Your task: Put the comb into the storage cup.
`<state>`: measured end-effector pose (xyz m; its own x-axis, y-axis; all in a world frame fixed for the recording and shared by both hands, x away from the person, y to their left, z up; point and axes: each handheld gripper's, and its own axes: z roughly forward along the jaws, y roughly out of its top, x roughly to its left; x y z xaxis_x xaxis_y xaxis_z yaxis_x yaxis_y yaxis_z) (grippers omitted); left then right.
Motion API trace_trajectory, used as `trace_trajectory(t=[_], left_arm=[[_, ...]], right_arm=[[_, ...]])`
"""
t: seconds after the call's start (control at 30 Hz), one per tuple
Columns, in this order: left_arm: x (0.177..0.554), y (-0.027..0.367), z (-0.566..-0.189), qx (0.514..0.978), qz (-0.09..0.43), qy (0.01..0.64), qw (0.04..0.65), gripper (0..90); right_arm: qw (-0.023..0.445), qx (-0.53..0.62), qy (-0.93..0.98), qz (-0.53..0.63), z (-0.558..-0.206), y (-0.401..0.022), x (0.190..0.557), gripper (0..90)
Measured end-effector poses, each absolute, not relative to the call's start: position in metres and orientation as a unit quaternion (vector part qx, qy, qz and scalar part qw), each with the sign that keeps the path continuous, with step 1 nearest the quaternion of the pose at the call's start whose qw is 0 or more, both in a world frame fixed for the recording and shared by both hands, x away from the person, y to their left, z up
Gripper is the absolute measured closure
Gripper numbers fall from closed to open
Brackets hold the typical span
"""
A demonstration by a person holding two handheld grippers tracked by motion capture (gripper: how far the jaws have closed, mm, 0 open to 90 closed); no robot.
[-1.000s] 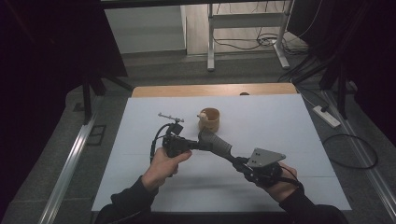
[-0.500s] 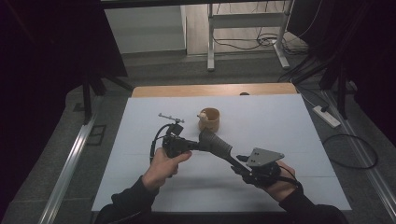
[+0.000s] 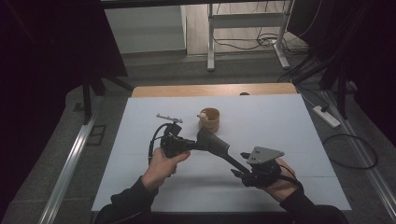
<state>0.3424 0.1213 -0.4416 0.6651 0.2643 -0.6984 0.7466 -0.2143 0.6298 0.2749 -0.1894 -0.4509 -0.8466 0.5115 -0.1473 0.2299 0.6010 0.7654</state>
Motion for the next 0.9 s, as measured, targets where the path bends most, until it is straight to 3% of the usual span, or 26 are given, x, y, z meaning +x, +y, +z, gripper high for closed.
trace_trajectory(t=[0.9], left_arm=[[0.339,0.140,-0.436,0.756,-0.158,0.350,0.530,83.0]], right_arm=[[0.154,0.277,0.861,0.398,-0.448,-0.217,0.286,7.0]])
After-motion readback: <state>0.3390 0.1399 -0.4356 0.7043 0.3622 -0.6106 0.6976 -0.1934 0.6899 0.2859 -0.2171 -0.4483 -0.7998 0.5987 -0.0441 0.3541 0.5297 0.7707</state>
